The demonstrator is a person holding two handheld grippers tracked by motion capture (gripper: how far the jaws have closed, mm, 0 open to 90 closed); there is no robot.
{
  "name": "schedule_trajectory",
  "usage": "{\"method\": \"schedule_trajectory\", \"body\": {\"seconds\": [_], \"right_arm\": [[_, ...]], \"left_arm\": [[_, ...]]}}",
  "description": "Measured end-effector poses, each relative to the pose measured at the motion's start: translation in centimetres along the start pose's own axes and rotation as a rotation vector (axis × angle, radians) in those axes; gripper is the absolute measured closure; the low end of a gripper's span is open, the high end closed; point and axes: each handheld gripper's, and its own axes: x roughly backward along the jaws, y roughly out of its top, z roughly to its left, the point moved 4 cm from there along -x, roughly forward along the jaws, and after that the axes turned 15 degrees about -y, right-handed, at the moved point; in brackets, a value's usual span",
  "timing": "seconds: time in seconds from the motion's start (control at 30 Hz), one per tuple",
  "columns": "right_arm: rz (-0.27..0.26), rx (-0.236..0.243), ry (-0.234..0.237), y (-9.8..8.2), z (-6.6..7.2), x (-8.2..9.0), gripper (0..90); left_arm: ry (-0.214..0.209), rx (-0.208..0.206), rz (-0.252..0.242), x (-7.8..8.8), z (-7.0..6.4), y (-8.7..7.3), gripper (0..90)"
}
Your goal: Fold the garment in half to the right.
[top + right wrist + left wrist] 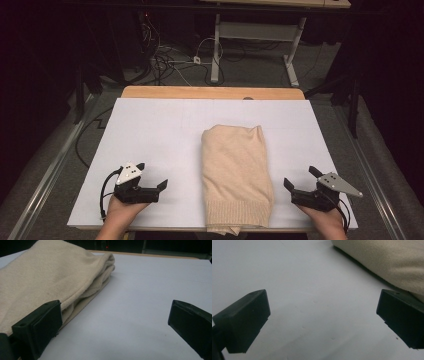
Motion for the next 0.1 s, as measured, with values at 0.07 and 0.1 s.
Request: {"method": "schedule_trajectory", "body": {"seconds": [0.07, 0.1], "right_arm": [[-0.012, 0.002, 0.004, 0.08, -0.04, 0.22, 0.4], [-0.016, 0.004, 0.002, 0.12, -0.06, 0.31, 0.4]], "left_arm": [[0.001, -0.001, 0.000, 0.06, 0.01, 0.03, 0.0], [0.001, -0.001, -0.001, 0.09, 0.00, 0.05, 0.0]]}}
